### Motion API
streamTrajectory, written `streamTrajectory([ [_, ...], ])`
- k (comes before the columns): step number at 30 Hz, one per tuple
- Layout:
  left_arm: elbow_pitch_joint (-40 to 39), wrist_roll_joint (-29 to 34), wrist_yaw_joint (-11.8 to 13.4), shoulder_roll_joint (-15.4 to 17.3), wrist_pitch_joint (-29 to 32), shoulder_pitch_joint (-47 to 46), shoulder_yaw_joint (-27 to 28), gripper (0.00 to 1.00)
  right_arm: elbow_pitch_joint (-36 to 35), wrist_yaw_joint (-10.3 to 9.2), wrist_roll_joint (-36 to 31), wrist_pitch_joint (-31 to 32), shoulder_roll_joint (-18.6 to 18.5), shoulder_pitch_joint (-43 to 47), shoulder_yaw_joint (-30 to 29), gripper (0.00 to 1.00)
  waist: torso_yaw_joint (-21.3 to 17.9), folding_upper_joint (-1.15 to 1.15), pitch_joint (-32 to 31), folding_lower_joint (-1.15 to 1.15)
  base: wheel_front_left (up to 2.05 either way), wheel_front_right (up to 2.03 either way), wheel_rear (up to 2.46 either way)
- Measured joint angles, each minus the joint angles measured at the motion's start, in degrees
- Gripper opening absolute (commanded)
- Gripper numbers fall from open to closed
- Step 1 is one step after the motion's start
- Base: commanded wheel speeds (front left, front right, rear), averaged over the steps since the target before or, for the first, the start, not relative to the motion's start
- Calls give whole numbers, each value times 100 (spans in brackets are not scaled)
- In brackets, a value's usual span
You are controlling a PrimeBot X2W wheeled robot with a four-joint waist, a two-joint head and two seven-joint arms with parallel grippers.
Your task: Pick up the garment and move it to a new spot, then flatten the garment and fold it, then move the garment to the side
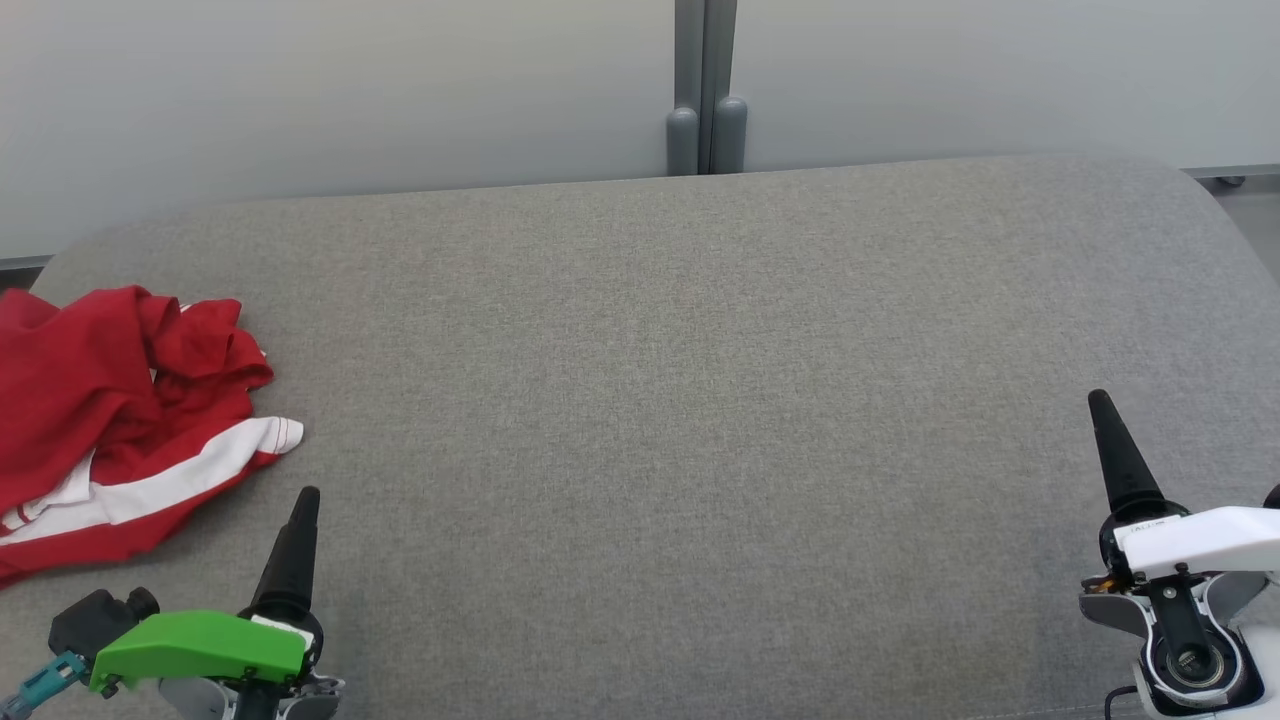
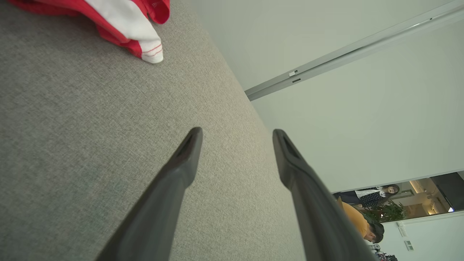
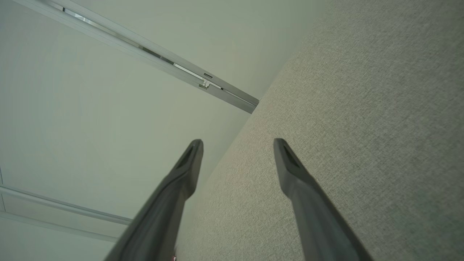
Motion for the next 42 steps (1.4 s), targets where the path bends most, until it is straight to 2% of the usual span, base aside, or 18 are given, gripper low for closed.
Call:
streamTrajectory([
  [22, -246, 1760, 176, 5, -409, -2, -279, 100, -299, -305, -1886, -407, -138, 154, 465, 100, 26, 0, 9, 0, 0, 0, 0],
  [42, -397, 3248, 178, 46, -775, 6, -458, 100, -527, -550, -3416, -732, -301, 300, 711, 100, 19, 0, 13, 0, 0, 0, 0],
])
